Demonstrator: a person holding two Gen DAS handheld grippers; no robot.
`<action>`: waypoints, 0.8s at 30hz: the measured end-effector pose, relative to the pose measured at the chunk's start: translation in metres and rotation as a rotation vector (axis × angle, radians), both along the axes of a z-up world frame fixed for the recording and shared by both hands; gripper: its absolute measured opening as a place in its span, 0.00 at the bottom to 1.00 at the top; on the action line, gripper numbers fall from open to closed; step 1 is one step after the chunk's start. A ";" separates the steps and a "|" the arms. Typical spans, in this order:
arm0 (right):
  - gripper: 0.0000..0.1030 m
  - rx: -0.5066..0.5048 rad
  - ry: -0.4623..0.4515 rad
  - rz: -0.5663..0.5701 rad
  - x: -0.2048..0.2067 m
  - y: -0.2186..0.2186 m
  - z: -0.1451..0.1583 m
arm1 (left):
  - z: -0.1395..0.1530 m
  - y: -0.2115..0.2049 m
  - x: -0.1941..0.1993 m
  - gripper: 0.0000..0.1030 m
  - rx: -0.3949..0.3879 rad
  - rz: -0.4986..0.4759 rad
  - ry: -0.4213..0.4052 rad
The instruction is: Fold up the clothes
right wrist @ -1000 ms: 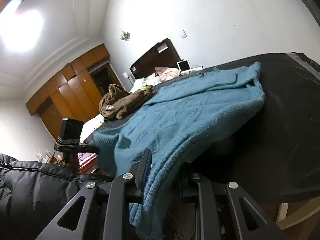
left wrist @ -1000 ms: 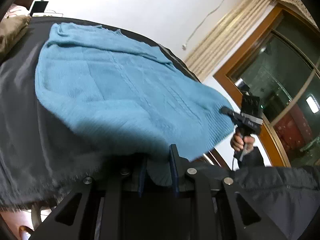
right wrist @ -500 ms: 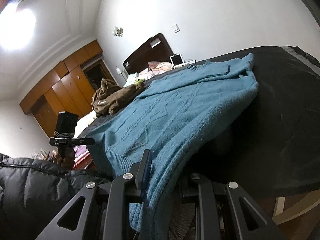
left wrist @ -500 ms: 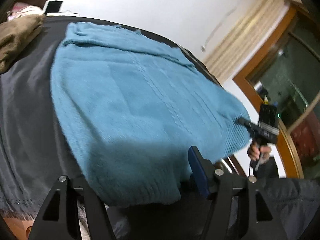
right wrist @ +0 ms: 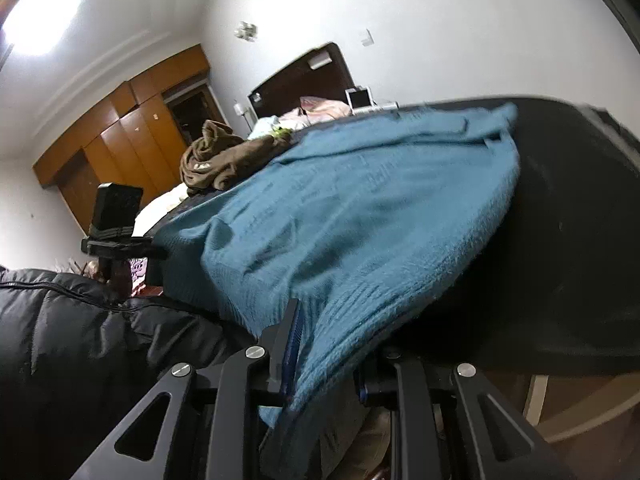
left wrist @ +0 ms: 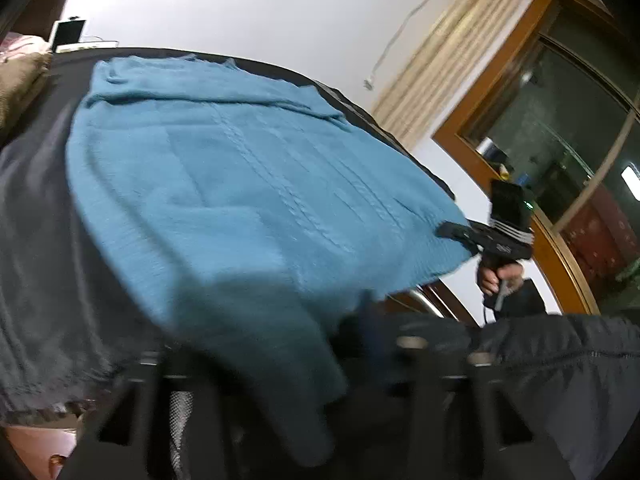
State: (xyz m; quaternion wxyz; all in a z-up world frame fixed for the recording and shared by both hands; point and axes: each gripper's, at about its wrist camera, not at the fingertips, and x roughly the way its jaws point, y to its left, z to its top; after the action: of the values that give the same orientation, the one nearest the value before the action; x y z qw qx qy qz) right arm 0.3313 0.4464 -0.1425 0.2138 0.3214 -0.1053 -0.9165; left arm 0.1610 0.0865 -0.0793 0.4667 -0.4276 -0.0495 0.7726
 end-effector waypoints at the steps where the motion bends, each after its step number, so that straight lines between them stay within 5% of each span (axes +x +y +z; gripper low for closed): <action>1: 0.20 0.004 0.020 0.000 0.001 -0.002 0.004 | 0.003 -0.002 -0.004 0.18 0.010 0.019 0.000; 15: 0.18 -0.101 0.232 -0.034 -0.034 0.008 0.063 | 0.070 -0.031 -0.063 0.12 0.155 0.208 0.089; 24: 0.18 0.007 0.292 -0.233 -0.072 0.024 0.094 | 0.092 -0.037 -0.110 0.12 0.188 0.276 0.084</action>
State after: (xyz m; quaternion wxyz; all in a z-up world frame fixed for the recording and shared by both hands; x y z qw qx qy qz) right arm 0.2592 0.4700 -0.0484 0.1180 0.1714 -0.1066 -0.9723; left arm 0.0507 0.0494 0.0123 0.3956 -0.3387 -0.1601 0.8385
